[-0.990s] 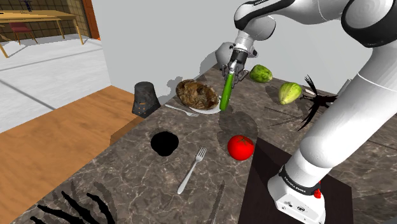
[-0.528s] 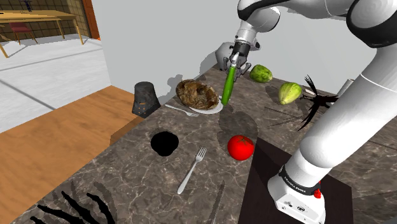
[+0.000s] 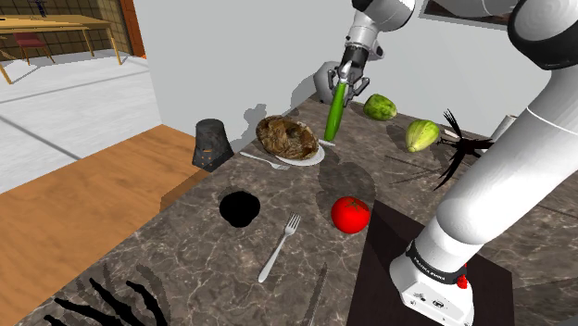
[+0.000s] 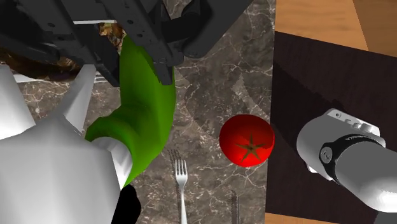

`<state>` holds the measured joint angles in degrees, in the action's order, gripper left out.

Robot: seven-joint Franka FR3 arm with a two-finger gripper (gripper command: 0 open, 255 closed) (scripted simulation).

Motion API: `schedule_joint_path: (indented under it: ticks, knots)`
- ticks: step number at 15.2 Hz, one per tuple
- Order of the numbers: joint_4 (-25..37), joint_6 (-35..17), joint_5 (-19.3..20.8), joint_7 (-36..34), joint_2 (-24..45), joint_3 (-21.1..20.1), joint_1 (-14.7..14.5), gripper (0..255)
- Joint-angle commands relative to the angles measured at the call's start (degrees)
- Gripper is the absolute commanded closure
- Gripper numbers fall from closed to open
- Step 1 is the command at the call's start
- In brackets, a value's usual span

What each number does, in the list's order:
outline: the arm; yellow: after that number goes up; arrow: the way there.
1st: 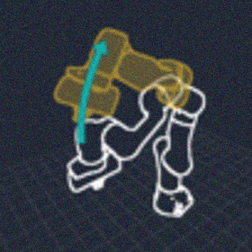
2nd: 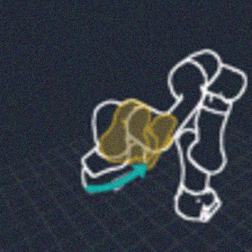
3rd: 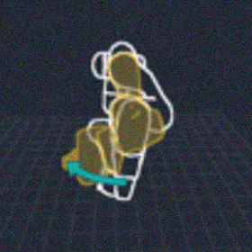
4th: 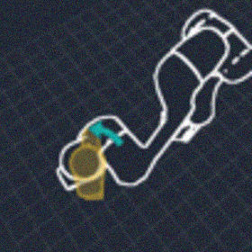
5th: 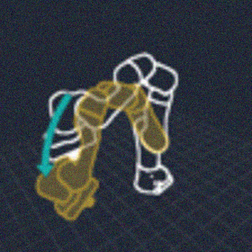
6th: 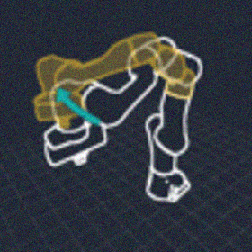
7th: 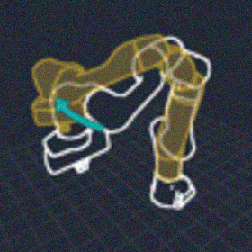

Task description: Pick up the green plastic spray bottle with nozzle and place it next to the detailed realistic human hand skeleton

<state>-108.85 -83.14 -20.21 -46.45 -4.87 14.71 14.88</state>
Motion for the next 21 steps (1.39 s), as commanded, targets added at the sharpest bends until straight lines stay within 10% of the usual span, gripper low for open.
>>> schedule_joint_path:
  ticks: [1,21]
  knots:
    - [1.4,1.4,0.0,-0.5,-0.1,0.0,0.0,255]
    - [14.9,12.9,-2.1,-7.4,0.3,-1.0,-1.1,255]
